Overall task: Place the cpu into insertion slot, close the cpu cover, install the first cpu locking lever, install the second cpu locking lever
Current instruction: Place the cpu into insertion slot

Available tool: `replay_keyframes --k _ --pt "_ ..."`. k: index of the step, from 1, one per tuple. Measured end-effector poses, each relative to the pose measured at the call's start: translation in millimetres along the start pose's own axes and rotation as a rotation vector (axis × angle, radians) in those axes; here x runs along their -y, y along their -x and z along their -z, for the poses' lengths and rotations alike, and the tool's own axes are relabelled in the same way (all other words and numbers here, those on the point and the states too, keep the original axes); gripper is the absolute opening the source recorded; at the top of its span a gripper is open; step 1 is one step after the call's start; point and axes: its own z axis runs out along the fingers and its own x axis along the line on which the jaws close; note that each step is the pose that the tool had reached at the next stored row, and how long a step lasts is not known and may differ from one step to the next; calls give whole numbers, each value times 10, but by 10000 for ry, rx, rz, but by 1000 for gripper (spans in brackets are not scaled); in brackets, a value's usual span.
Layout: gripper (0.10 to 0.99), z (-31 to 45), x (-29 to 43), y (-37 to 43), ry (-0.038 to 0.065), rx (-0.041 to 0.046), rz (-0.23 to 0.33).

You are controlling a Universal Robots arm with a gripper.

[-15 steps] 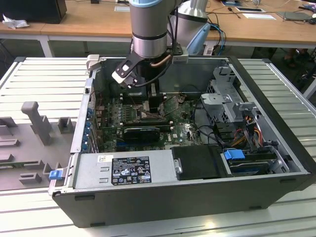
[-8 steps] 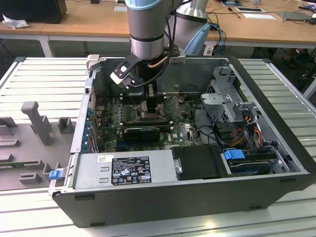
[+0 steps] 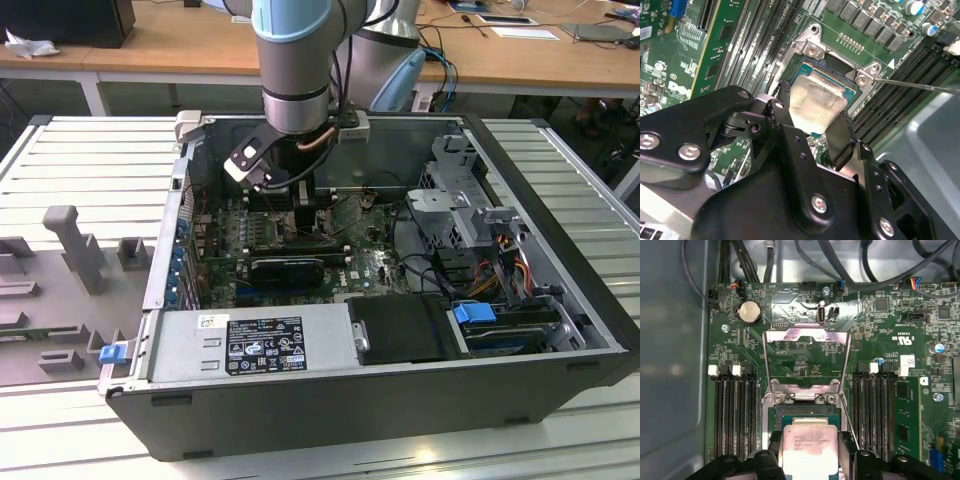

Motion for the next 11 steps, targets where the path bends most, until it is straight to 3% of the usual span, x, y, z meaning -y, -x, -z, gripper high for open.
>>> replay_keyframes --k 3,11 --pt "529 -7 0 0 1 55 6" --pt "529 -100 -11 -55 -2 61 -45"
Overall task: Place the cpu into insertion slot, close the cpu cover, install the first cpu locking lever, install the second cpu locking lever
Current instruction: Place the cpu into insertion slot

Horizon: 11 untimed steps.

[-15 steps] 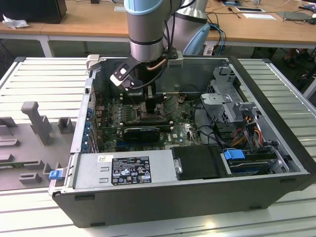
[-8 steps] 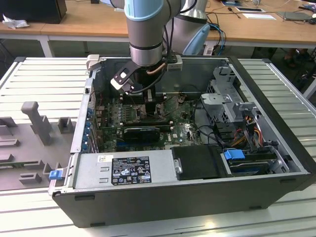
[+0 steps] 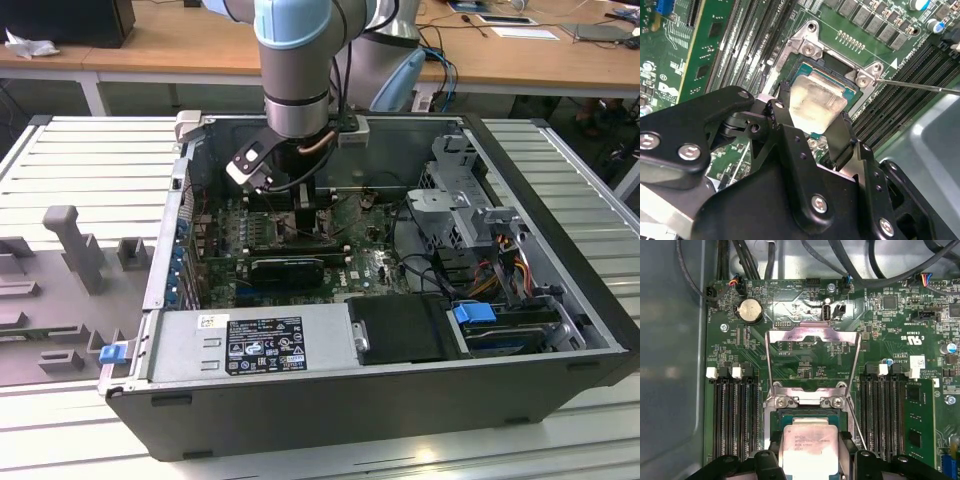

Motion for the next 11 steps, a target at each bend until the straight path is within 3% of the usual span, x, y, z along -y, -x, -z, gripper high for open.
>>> replay_keyframes --k 11 --pt "529 -39 2 -8 0 4 -38"
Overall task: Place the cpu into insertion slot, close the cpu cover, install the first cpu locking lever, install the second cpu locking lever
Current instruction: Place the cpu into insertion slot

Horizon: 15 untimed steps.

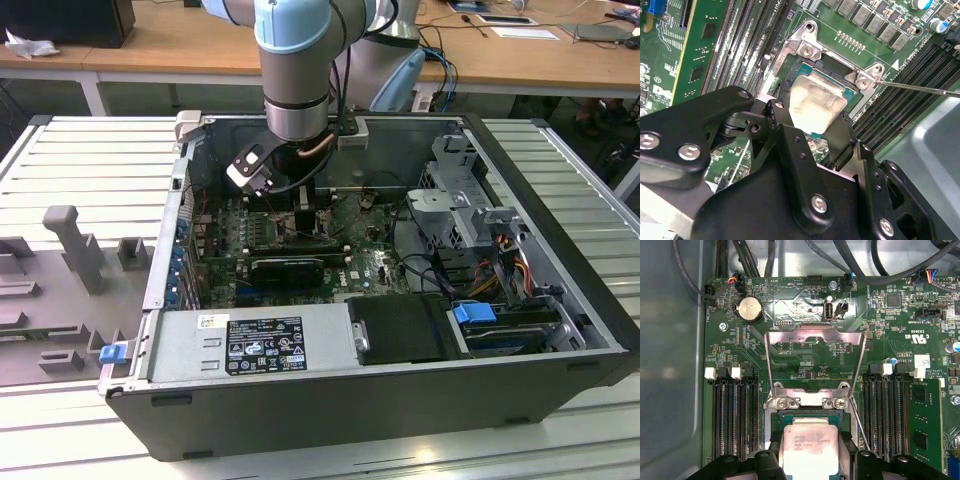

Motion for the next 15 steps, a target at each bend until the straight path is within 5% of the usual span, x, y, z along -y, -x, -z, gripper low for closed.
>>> replay_keyframes --k 2,6,14,15 --pt "604 0 0 0 -1 0 -1" --pt "584 59 -5 -1 0 5 0" --pt "278 98 -8 -1 0 11 1" --pt "157 109 -9 -1 0 11 0"
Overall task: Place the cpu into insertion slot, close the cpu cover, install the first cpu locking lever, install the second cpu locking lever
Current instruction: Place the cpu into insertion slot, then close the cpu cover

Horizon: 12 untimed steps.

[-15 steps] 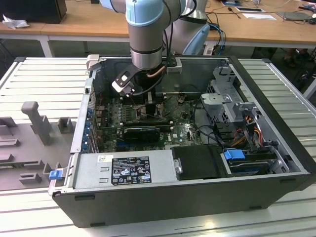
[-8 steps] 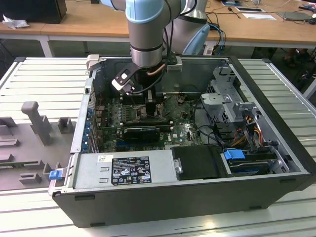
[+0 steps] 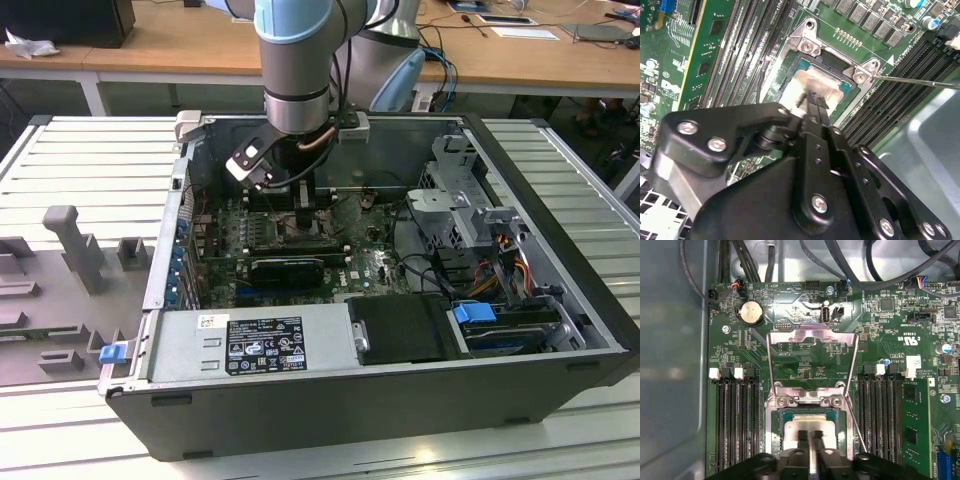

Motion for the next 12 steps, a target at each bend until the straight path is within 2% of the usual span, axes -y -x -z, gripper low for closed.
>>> replay_keyframes --k 1,10,12 --pt "106 10 -1 0 1 0 0" --pt "106 94 -9 -2 2 -2 0" --pt "106 93 -43 -2 -14 2 1"
